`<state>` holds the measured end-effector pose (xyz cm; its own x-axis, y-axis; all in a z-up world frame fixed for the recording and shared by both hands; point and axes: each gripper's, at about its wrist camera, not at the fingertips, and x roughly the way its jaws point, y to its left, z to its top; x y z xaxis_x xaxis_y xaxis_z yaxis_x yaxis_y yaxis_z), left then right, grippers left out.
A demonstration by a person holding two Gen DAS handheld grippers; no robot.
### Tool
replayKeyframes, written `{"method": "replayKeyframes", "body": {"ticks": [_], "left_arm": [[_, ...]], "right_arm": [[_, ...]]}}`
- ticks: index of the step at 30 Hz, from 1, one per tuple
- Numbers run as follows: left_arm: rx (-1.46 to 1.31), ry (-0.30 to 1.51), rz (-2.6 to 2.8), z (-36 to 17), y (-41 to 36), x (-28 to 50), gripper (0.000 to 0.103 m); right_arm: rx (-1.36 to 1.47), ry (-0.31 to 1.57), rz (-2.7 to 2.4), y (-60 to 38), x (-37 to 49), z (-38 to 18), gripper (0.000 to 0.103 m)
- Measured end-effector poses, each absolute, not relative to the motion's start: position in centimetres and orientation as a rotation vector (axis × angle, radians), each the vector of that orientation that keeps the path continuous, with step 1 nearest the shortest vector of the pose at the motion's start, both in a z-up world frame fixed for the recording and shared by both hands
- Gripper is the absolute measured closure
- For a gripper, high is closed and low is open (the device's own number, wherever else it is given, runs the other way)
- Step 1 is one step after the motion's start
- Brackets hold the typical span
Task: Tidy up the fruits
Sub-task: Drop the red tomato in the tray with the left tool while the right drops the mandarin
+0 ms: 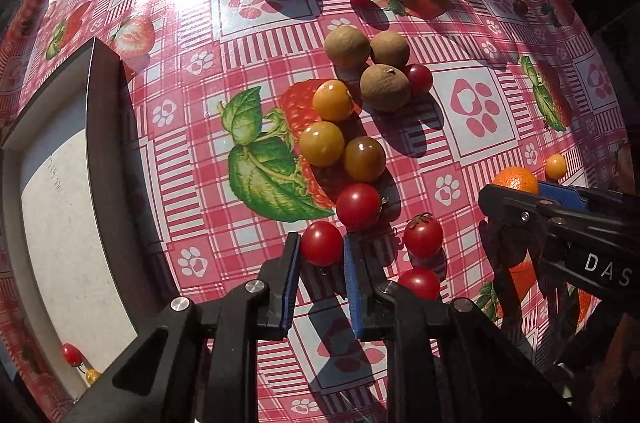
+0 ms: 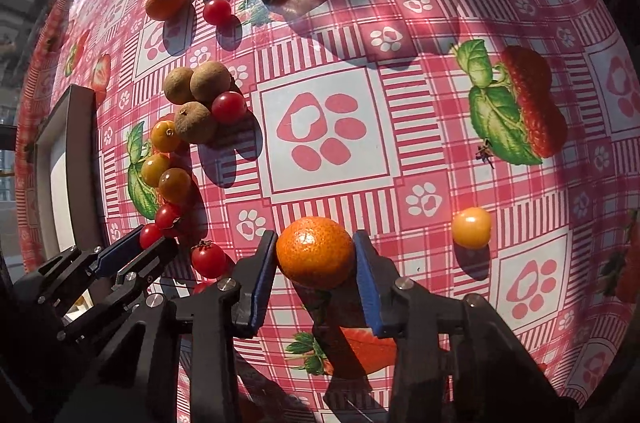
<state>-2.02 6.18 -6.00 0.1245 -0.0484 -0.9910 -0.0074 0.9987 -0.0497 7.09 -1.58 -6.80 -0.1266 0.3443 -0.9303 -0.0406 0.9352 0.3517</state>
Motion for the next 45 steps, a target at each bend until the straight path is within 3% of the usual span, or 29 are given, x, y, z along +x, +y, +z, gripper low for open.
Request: {"method": "replayKeyframes", "body": {"ticks": [22,45], "left_arm": [[-0.124,1.368,-0.003,-1.5,12.2,-6.5,0.080],[-0.228,1.318,0.244,-1.1,26.4,-11.7,0.080]], "right_arm": [[0.267,1.641,0.410,-1.1,3.1,-3.7,0.062],[0.139,1.593,0.679,14.8,2.4,1.2,0.062]]}}
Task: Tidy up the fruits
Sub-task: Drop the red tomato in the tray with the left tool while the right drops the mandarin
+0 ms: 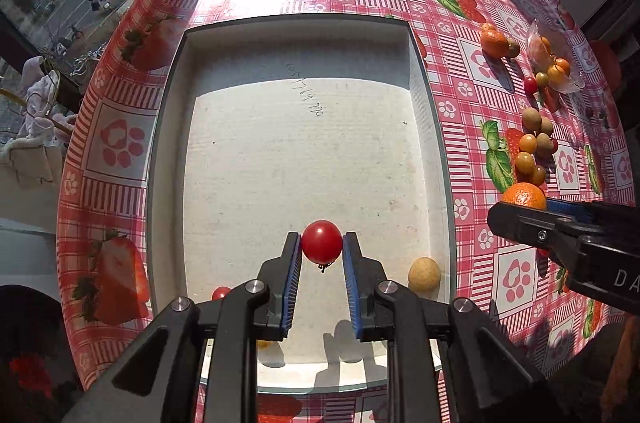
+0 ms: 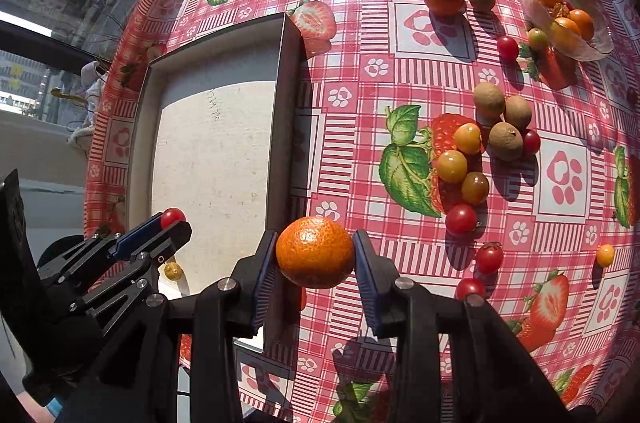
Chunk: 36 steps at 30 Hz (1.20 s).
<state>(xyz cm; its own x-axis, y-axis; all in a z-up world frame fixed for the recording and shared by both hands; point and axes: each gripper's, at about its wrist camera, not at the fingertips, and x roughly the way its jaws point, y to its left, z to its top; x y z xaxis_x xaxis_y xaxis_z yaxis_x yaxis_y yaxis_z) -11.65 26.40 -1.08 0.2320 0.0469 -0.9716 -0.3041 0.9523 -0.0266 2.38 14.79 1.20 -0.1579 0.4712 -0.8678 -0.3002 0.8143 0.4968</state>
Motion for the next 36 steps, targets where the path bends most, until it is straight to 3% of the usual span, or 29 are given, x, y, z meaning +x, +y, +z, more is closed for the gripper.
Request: {"method": "replayKeyframes", "body": {"ticks": [15,36], "left_arm": [[-0.236,1.373,0.312,-4.6,31.2,-11.4,0.081],[-0.183,1.395,0.323,-5.8,29.3,-10.5,0.079]], "right_arm": [[0.015,1.628,0.792,24.3,1.0,-0.2,0.062],[-0.080,1.674,0.803,26.9,0.2,-2.6,0.061]]}}
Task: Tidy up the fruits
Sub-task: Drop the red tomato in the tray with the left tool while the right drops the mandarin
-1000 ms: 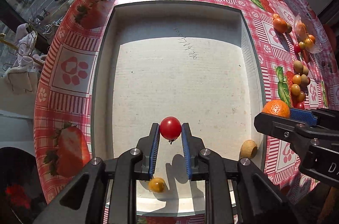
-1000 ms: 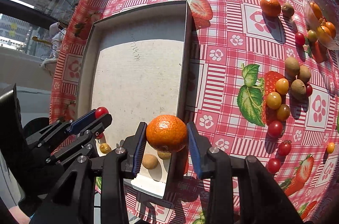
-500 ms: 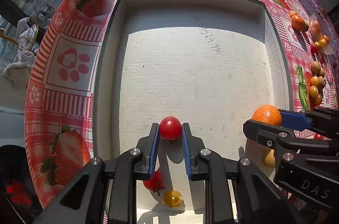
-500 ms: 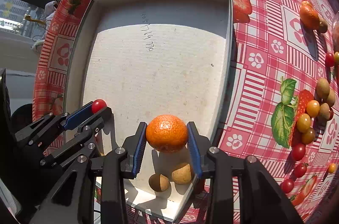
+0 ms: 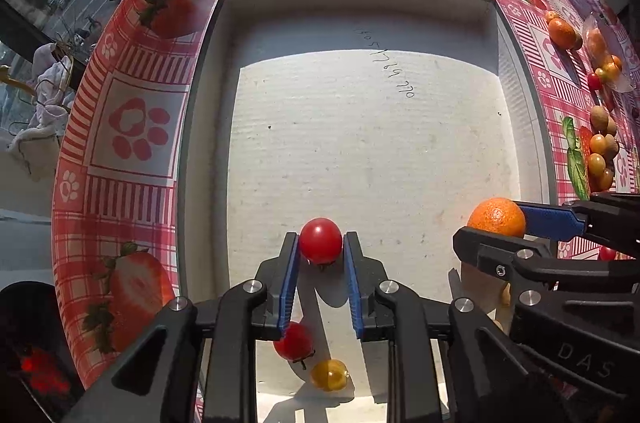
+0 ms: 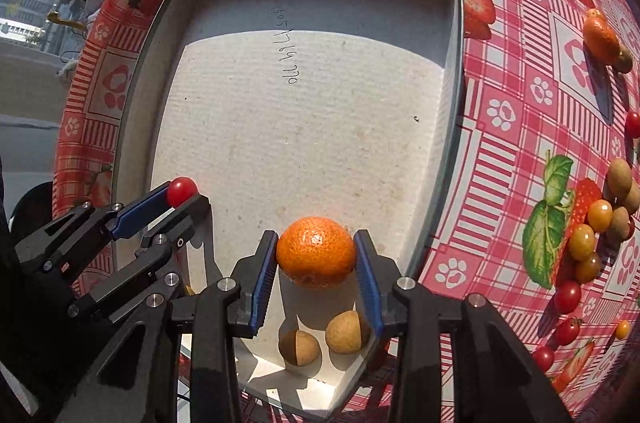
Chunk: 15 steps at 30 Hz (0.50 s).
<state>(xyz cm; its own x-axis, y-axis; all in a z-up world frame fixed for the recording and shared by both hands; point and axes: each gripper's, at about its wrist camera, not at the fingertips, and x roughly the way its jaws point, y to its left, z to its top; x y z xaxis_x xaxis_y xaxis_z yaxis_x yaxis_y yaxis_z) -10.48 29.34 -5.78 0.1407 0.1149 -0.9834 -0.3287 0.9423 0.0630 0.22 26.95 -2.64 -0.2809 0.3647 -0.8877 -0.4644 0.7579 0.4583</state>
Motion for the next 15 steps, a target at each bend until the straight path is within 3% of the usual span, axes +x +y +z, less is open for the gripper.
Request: {"method": "replayKeyframes", "body": {"ticks": [1,4,9,15], "left_arm": [[-0.182,1.398,0.334,-5.6,29.5,-10.5,0.074],[-0.188,1.396,0.391,-5.5,30.2,-10.9,0.040],[-0.195,1.409,0.396,-5.5,30.5,-11.4,0.038],[-0.183,1.429,0.399,-5.0,29.7,-12.1,0.038]], "right_arm": [[-0.077,1.678,0.803,26.9,0.3,-2.7,0.061],[-0.066,1.688,0.803,26.2,1.1,-2.7,0.061],[-0.035,1.685,0.830,25.7,1.5,-2.3,0.052],[-0.009,1.681,0.875,26.0,1.3,-1.3,0.026]]}}
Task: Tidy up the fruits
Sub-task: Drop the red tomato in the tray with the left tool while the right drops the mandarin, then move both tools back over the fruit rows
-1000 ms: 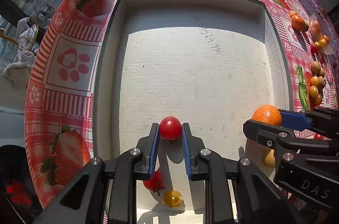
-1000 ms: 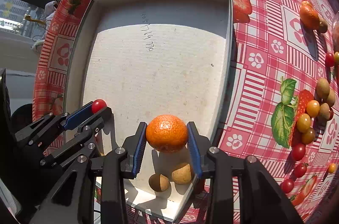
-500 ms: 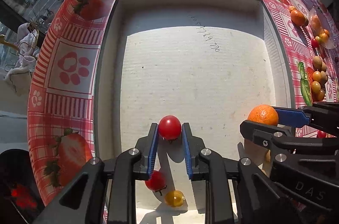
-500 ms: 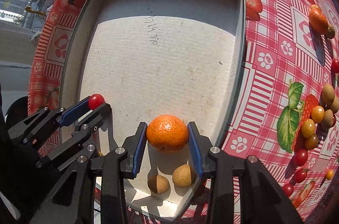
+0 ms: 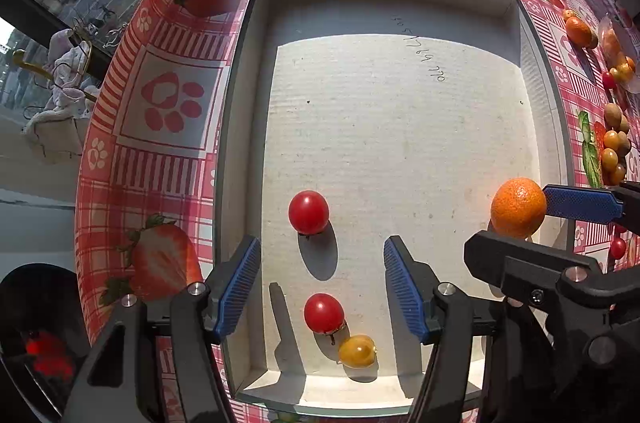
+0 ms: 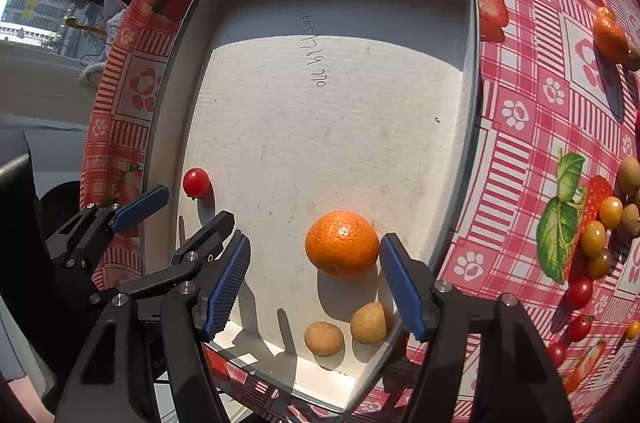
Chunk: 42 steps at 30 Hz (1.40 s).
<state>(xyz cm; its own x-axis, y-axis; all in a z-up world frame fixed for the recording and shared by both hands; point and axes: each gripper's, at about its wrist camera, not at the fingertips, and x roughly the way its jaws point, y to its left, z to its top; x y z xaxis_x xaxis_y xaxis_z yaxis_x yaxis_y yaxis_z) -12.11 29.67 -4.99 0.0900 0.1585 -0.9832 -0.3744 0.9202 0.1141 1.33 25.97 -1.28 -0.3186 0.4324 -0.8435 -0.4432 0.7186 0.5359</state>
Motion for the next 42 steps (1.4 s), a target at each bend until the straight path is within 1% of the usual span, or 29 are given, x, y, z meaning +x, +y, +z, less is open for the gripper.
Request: {"method": "replayKeyframes", "body": {"ticks": [1,2,3,4,5,6,7,9,11,20,28,34,42], "left_arm": [[-0.180,1.433,0.397,-4.9,29.6,-12.1,0.038],[-0.182,1.437,0.396,-4.8,29.5,-12.2,0.037],[-0.192,1.437,0.396,-4.6,29.4,-12.6,0.033],[-0.197,1.433,0.404,-4.3,29.2,-13.1,0.016],[-0.198,1.417,0.410,-3.9,29.1,-13.5,0.010],[-0.198,1.409,0.411,-3.5,29.0,-13.7,0.010],[-0.190,1.411,0.415,-3.2,28.8,-13.8,0.010],[-0.177,1.417,0.416,-2.8,28.4,-13.8,0.010],[-0.155,1.422,0.412,-2.5,27.7,-13.8,0.010],[-0.088,1.428,0.360,-0.9,23.3,-12.7,0.010],[-0.017,1.429,0.274,-0.2,18.1,-11.3,0.010],[0.017,1.435,0.206,-0.5,15.0,-10.4,0.010],[0.036,1.448,0.129,-1.0,11.2,-8.9,0.010]], "right_arm": [[-0.001,1.679,0.884,26.1,1.2,-1.1,0.021],[0.005,1.677,0.887,26.0,1.2,-0.7,0.021],[0.009,1.674,0.887,26.0,1.3,-0.4,0.020],[0.018,1.673,0.888,25.8,1.4,-0.2,0.018],[0.022,1.674,0.883,25.7,1.5,0.1,0.016],[0.023,1.671,0.875,25.5,1.6,0.3,0.014],[0.029,1.664,0.874,25.1,1.3,0.4,0.010],[0.044,1.653,0.869,24.4,1.5,0.7,0.006],[0.056,1.646,0.866,23.7,1.6,1.0,0.000],[0.146,1.631,0.833,20.0,2.4,2.0,0.000],[0.218,1.633,0.746,15.2,3.1,1.4,0.000],[0.273,1.646,0.649,10.1,3.1,0.1,0.000],[0.313,1.705,0.481,1.9,2.2,-3.6,0.000]]}}
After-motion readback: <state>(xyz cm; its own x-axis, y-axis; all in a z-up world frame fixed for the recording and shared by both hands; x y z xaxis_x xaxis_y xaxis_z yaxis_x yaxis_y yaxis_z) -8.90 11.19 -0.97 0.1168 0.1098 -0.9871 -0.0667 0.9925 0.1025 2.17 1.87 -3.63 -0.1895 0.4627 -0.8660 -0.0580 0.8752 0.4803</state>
